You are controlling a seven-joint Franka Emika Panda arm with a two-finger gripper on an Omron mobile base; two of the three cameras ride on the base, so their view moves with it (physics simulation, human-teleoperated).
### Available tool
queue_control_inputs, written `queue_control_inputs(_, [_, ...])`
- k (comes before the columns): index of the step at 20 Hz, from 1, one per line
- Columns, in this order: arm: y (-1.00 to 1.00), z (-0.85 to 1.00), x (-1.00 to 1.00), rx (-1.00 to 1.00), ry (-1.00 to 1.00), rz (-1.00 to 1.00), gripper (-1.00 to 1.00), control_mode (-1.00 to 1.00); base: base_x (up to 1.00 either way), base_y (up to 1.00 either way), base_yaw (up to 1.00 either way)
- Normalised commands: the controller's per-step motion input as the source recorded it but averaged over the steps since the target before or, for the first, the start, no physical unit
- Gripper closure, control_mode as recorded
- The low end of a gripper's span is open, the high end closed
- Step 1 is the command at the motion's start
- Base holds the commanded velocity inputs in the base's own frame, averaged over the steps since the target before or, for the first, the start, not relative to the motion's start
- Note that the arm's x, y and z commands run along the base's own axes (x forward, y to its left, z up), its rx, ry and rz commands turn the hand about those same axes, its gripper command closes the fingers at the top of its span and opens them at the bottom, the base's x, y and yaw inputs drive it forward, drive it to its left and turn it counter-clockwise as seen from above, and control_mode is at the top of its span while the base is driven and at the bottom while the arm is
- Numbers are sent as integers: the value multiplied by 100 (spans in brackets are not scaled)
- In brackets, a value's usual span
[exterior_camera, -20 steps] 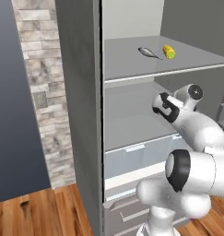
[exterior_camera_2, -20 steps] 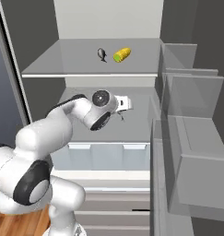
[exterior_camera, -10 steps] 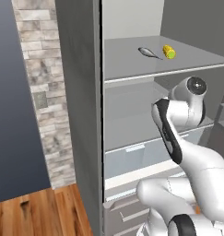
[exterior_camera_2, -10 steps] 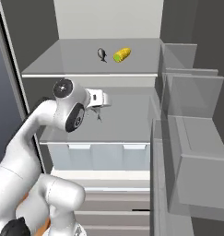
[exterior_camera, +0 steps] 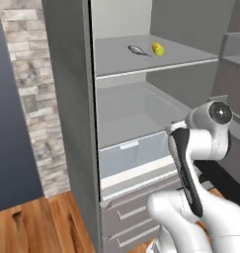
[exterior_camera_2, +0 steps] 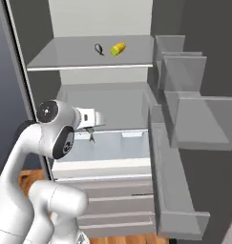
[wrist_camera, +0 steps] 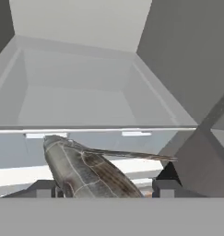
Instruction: Place one corn and one fish in each tupperware on the nearby counter, to pack two identical lunches.
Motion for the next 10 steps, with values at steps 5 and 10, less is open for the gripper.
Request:
queue_control_inputs(5, [0,0,0,0,0,0,100,100,-100,31,-69])
queue_control_inputs(10, [0,0,0,0,0,0,100,100,-97,28,-78])
